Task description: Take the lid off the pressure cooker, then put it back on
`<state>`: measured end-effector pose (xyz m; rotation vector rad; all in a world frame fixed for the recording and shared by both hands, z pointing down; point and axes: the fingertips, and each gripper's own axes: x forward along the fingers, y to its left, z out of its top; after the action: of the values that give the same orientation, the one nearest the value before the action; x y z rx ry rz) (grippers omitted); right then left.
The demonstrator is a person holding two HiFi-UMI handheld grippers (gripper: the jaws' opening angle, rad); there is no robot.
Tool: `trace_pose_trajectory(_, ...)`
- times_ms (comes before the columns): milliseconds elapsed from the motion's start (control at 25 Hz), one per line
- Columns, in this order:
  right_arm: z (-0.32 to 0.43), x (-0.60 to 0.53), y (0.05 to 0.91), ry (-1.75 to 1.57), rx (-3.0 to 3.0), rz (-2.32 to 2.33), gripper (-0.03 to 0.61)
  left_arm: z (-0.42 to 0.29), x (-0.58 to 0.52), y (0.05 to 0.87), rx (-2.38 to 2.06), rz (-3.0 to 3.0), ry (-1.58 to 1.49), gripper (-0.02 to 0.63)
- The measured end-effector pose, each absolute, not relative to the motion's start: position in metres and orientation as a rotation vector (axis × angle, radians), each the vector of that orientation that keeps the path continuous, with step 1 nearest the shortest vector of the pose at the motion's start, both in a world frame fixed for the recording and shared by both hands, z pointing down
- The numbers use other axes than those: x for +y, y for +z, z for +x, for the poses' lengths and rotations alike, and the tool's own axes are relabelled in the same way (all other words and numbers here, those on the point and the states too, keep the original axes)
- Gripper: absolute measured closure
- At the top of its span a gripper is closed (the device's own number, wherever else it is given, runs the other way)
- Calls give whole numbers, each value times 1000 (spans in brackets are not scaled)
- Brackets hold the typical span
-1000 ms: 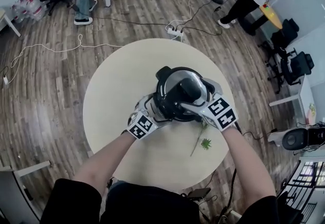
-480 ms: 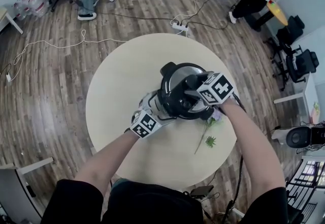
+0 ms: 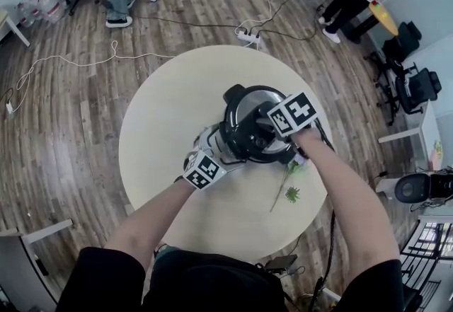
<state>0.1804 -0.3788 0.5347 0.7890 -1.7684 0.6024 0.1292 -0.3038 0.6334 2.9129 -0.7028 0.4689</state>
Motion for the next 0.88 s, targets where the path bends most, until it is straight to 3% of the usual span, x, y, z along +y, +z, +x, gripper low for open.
trace_pose_trajectory(520,200,-387,538,1011,-1515,1253,291,131,-303,635,-722,2889,490,21)
trace_pose_trajectory(880,199,-378,539,1002,-1474,1129,285,131,-302,635,-712,2891,490,21)
